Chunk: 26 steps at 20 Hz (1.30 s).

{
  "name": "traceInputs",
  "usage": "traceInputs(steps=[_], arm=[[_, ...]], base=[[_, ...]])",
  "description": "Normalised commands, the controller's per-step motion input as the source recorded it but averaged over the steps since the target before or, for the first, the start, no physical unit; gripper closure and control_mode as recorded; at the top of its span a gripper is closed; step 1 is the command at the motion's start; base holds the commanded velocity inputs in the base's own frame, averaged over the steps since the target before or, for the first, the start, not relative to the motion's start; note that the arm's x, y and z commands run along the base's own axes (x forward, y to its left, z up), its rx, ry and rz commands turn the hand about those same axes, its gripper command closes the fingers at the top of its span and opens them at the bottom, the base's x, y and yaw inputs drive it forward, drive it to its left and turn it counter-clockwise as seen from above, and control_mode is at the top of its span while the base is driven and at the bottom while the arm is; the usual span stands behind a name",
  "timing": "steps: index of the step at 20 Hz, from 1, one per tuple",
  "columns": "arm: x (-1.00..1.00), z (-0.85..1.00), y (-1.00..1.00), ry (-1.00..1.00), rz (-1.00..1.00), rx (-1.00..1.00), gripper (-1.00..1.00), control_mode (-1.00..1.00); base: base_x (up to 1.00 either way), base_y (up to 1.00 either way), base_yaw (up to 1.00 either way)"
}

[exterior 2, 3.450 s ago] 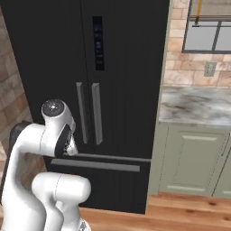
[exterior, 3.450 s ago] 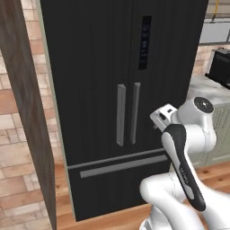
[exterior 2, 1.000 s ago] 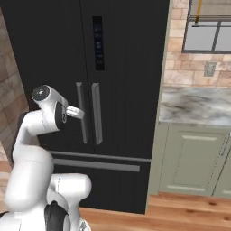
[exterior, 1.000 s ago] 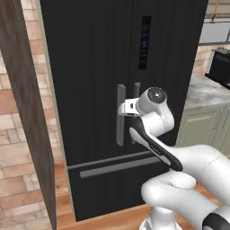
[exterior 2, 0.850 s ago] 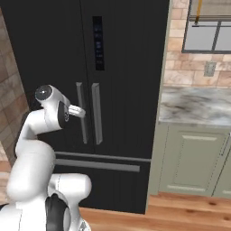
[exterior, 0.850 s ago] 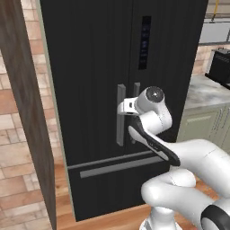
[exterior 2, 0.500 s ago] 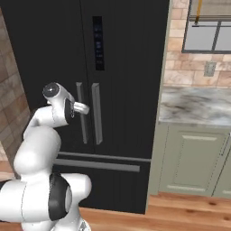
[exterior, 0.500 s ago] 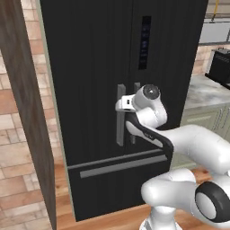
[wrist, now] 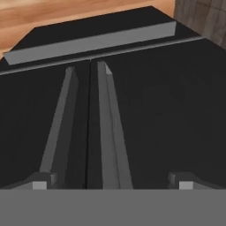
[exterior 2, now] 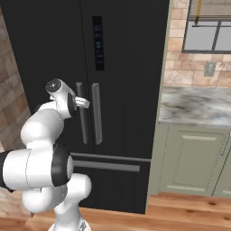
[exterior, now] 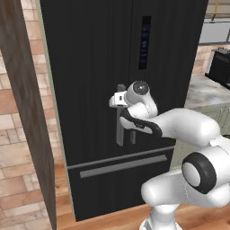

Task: Place one of the steaks on the plate and the other in the bowl. Then place the bowl in the fridge.

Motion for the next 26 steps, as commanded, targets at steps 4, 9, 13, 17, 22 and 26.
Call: traceInputs(steps=[4, 9, 13, 17, 22, 26], arm=[[0.42, -0.20, 0.06, 0.00, 0.00, -0.06, -1.00, -1.00], [0.34, -0.28, 0.00, -0.05, 0.00, -0.03, -1.00, -1.00], [0.35, -0.23, 0.00, -0.14, 0.00, -0.01, -1.00, -1.00], [0.34, -0.18, 0.00, -0.13, 0.00, 0.00, -1.00, -1.00], [0.40, -0.21, 0.00, -0.10, 0.00, 0.00, -1.00, -1.00], [0.50, -0.28, 0.00, -0.08, 0.01, 0.00, -1.00, -1.00]], base=[[0.00, 0.00, 0.00], [0.00, 0.00, 0.00], [0.00, 0.00, 0.00], [0.00, 0.00, 0.00], [0.00, 0.00, 0.00], [0.00, 0.00, 0.00]])
